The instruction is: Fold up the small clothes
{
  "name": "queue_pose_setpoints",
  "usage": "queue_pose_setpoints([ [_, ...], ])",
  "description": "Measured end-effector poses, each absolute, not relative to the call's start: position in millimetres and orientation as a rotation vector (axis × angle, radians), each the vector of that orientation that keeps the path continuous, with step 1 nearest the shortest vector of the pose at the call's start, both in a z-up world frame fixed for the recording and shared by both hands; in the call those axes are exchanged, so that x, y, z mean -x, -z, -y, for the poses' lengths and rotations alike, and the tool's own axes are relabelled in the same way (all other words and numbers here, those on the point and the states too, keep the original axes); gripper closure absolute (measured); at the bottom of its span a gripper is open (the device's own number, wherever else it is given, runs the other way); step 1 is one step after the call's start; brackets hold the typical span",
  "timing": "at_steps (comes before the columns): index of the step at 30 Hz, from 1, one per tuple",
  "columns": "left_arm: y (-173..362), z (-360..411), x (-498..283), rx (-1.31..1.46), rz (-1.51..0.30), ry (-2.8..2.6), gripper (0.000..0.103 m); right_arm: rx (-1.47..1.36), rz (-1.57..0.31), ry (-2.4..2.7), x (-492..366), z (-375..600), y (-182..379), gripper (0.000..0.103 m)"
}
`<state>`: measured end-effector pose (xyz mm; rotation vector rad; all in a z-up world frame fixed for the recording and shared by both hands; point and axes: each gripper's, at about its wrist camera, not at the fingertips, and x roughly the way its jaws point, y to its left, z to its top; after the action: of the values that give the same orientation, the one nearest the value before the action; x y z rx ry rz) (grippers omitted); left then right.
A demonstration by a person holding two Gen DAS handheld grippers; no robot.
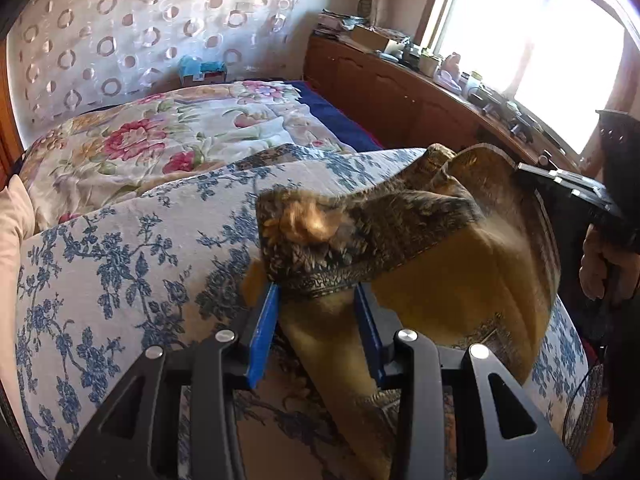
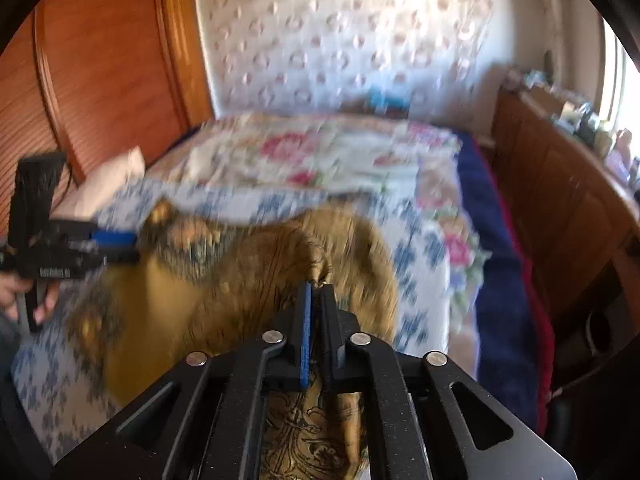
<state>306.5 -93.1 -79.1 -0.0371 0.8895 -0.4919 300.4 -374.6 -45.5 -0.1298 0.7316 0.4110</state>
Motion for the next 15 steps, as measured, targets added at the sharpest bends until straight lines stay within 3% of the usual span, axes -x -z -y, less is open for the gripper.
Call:
queue_pose_setpoints([
  [6,92,92,-327,0.041,-0.899,0.474,0.066,0.171,-0.690,-0.370,-320,367,43,0.102],
  [8,93,91,-325,0.041,-0.884,0.495,0.091,0.197,-0.703,-0.362,-327,363,50,0.102],
  [9,92,88,-324,0.048,-0.880,0.500,0.098,0.209,-0.706,-0.355,-329,362,53,0.102],
  [10,89,85,-322,0.057,-0.867,0.496,0.102,0.211,-0.707,-0.352,-330,361,54,0.102],
  [15,67,68,-308,0.098,-0.806,0.478,0.103,0.170,-0.698,-0.344,-337,368,51,0.103],
])
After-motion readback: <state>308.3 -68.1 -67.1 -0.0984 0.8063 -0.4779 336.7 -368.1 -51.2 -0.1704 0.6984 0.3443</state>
